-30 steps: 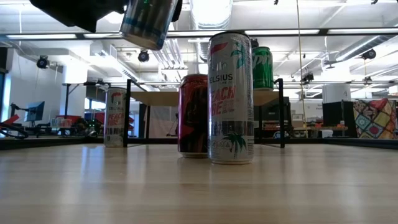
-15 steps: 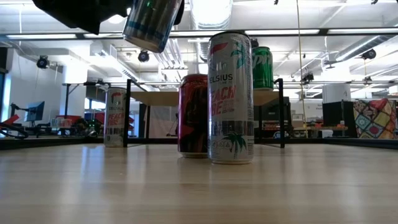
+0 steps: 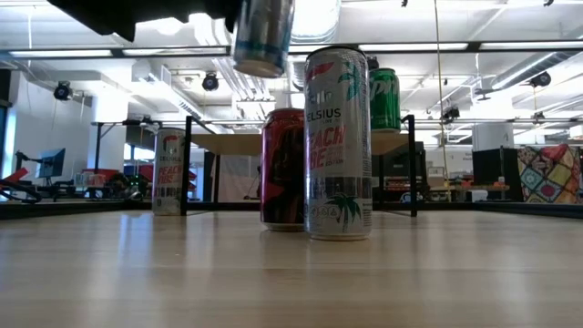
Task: Place canned beverage on shelf
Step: Put the blue soda can on the shelf aligned with the other blue soda cans
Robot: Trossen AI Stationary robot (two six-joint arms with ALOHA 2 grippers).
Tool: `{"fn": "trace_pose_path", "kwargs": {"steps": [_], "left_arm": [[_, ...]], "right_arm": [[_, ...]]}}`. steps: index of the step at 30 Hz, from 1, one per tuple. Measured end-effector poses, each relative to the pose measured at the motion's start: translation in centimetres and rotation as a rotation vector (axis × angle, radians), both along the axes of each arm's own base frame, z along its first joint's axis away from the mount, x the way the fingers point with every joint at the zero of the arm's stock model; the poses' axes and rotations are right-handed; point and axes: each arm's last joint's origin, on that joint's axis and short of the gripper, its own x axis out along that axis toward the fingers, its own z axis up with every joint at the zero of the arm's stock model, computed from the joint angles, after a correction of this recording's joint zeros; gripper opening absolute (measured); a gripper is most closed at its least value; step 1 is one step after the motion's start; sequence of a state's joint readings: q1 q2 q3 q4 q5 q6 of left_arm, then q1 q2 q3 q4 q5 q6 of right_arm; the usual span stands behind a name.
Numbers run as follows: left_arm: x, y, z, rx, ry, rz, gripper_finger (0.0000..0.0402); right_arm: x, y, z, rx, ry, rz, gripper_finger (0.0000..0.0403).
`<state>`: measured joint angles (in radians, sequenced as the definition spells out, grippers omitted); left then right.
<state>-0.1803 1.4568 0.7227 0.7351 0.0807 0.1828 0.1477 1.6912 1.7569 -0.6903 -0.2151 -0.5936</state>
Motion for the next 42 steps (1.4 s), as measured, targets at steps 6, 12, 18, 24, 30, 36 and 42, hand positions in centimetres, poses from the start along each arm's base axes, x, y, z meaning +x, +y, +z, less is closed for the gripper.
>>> {"fn": "trace_pose_path", "kwargs": {"steps": [6,12,18,24,30,36,42], "left_arm": [[-0.1,0.9,0.2,0.009,-0.001,0.284,0.0311],[-0.3,1.6,0.0,0.013,0.027,0.541,0.0313],[-0.3,1.6,0.0,0.013,0.027,0.54,0.0313],[-0.3,1.7,-0.1,0.029,0.039,0.546,0.0313],[-0.3,1.7,-0.2,0.039,0.044,0.546,0.0313],[-0.4,1.7,-0.3,0.045,0.055,0.551,0.0314],[-0.4,1.8,-0.5,0.058,0.076,0.597,0.0314]], "right_arm": [[-1.8,-1.6,2.1,0.018,0.004,-0.336,0.0228],[-4.2,-4.2,4.1,-0.021,-0.019,-0.571,0.0228],[-6.5,-9.1,6.2,0.012,-0.076,-0.764,0.0231],[-8.1,-14.0,5.9,0.013,-0.008,-0.906,0.0231],[-8.4,-17.2,4.9,0.076,0.047,-0.927,0.0231],[-8.3,-18.8,3.2,0.107,0.099,-0.884,0.0231],[-8.0,-19.1,1.2,0.091,0.111,-0.857,0.0231]]}}
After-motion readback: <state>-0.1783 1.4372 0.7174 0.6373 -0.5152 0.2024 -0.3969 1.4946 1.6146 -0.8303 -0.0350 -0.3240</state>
